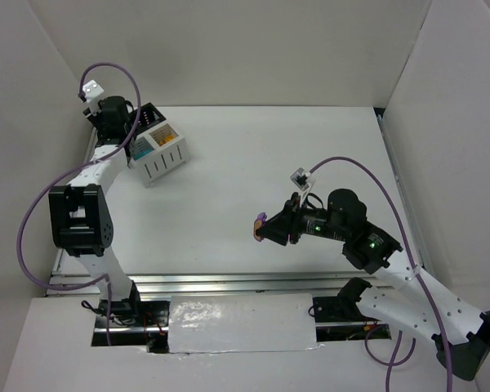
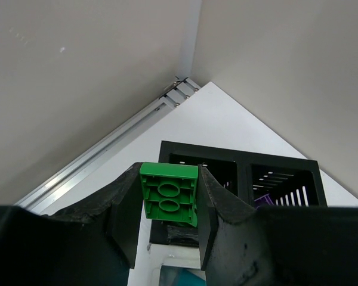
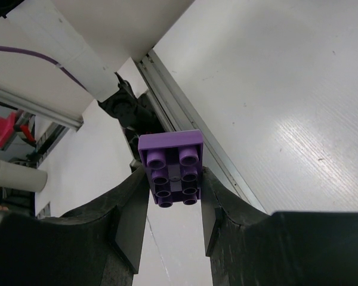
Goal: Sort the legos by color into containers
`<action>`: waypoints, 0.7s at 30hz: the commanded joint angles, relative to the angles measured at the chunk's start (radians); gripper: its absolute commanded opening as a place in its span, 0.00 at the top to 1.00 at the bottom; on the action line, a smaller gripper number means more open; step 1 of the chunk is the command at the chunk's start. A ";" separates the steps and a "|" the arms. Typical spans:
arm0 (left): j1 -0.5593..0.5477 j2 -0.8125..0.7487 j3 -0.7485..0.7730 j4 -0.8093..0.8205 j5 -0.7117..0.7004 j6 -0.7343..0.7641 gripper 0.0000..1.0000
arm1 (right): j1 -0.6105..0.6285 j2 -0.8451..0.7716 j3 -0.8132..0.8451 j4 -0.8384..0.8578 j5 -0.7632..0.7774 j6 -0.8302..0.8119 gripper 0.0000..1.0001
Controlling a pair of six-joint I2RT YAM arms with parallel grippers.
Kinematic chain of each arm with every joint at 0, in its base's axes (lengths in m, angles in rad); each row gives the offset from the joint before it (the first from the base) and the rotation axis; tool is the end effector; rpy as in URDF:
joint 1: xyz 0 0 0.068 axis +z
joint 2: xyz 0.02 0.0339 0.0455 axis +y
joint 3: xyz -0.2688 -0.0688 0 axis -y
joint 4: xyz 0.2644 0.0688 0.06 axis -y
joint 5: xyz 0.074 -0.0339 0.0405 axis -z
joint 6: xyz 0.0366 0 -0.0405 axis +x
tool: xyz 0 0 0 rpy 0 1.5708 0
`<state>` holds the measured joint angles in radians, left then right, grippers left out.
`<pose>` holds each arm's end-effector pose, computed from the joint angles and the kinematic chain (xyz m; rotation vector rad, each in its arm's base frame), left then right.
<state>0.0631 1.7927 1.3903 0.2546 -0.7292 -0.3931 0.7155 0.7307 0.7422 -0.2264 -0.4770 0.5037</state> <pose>0.4437 0.0525 0.3125 -0.8801 1.4485 0.3781 0.1306 0.1357 0.3332 -0.5766 1.8692 1.2677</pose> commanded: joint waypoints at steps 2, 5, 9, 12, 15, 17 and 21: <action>0.015 0.017 0.058 0.063 0.048 0.008 1.00 | -0.004 -0.011 -0.013 0.053 0.018 -0.005 1.00; 0.024 0.028 0.076 0.035 0.098 -0.003 1.00 | -0.002 -0.013 -0.023 0.065 0.035 -0.002 1.00; 0.026 0.020 0.070 0.034 0.137 0.003 1.00 | -0.002 -0.017 -0.021 0.059 0.052 -0.005 1.00; 0.026 0.017 0.079 0.019 0.158 -0.003 1.00 | -0.002 -0.024 -0.020 0.050 0.057 -0.013 1.00; 0.026 0.020 0.084 0.008 0.160 -0.006 1.00 | -0.004 -0.030 -0.021 0.048 0.057 -0.013 1.00; 0.026 0.020 0.078 0.008 0.160 -0.006 1.00 | -0.004 -0.033 -0.023 0.050 0.057 -0.013 1.00; 0.024 0.027 0.073 0.005 0.165 -0.013 1.00 | -0.002 -0.033 -0.023 0.045 0.055 -0.014 1.00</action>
<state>0.0849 1.8111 1.4292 0.2302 -0.5755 -0.3962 0.7155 0.7128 0.7158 -0.2180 -0.4286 0.5037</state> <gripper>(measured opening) 0.471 0.434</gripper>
